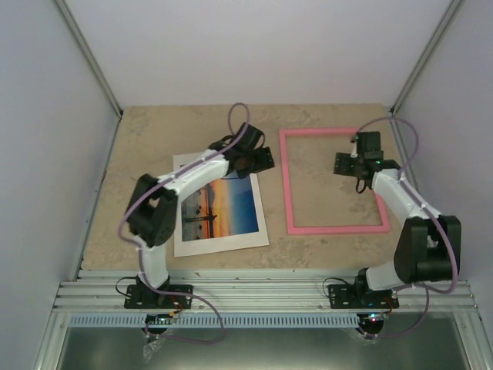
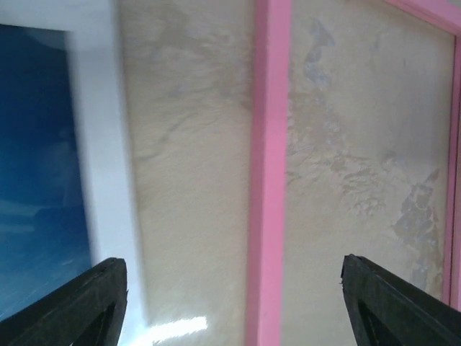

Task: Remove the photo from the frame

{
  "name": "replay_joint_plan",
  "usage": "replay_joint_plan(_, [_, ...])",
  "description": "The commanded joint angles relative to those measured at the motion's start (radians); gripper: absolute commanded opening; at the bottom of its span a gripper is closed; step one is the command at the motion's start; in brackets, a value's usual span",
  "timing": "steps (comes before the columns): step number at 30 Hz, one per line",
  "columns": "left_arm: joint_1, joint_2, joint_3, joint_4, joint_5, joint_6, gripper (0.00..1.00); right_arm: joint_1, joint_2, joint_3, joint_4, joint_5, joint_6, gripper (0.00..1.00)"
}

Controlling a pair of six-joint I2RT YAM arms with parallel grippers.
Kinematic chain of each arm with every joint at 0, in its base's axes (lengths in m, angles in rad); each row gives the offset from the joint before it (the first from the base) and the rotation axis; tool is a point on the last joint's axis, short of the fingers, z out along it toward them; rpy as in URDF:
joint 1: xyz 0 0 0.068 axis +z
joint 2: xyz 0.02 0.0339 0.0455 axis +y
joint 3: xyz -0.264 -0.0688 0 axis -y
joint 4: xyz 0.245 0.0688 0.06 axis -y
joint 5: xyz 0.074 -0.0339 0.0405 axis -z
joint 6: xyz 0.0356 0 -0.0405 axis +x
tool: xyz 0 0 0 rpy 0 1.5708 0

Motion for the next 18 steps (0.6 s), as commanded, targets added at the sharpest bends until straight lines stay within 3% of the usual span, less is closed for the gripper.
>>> replay_joint_plan(1, [0.055,-0.208,-0.185,-0.048,-0.088,0.054,0.86,0.145,-0.094,-0.05,-0.029,-0.236,0.05,0.84])
replay_joint_plan(10, [0.292,-0.612,-0.583,-0.148,-0.133,0.114,0.96,0.373,-0.127,-0.123,0.082,-0.528,0.185,0.89])
replay_joint_plan(18, [0.543,-0.762,-0.755,-0.179,-0.027,0.197,1.0,0.506,-0.004,-0.11,0.197,-0.62,0.273,0.91])
